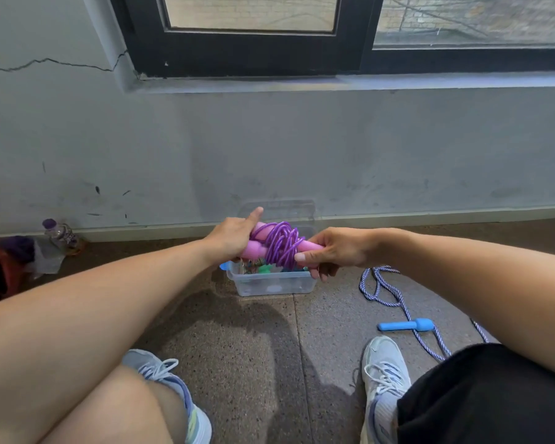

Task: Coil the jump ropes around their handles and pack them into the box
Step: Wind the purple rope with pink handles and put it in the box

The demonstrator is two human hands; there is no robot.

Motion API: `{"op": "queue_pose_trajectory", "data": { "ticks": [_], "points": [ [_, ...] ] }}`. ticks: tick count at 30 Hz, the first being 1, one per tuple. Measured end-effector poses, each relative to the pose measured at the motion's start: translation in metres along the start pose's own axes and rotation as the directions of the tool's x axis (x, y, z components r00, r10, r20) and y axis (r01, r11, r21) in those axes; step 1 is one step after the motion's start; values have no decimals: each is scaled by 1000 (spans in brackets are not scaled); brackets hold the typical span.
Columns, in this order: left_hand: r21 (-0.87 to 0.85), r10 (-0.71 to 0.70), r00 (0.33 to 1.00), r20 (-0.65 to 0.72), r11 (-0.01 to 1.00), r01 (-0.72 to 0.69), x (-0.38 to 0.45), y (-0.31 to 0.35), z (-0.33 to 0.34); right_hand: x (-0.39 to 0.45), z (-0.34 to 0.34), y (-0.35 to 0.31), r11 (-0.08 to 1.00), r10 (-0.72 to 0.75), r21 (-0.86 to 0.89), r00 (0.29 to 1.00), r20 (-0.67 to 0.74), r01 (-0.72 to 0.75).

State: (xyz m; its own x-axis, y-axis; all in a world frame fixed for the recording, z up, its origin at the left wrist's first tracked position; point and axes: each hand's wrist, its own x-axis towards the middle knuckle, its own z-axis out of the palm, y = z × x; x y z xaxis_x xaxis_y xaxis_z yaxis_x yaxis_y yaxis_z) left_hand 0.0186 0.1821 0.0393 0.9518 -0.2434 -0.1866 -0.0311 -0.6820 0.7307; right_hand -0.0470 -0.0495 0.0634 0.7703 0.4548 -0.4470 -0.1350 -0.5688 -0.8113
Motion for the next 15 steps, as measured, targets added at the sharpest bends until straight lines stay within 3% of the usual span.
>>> {"op": "queue_pose_trajectory", "data": {
  "ticks": [3, 6, 8, 11, 15],
  "points": [
    [-53, 55, 997, -47, 997, -58, -6, 15, -4, -13, -2, -3, 998, 13, 56, 1000, -9, -12],
    [-90, 69, 991, -114, 993, -79, -11, 28, -8, -25, -3, -11, 1000, 7, 17, 991, -137, -5],
    [-64, 13, 993, -121, 998, -21, -16, 36, -13, -31, -2, -17, 998, 29, -56, 974, -224, -42],
    [35, -43, 993, -110, 998, 47, -18, 44, -21, -31, -6, -13, 977, 94, -152, 938, -335, -152],
    [258, 0, 999, 36, 966, -9, -7, 23, -11, -24, -21, 6, 895, 227, -261, 875, -427, -360]
  ]
}}
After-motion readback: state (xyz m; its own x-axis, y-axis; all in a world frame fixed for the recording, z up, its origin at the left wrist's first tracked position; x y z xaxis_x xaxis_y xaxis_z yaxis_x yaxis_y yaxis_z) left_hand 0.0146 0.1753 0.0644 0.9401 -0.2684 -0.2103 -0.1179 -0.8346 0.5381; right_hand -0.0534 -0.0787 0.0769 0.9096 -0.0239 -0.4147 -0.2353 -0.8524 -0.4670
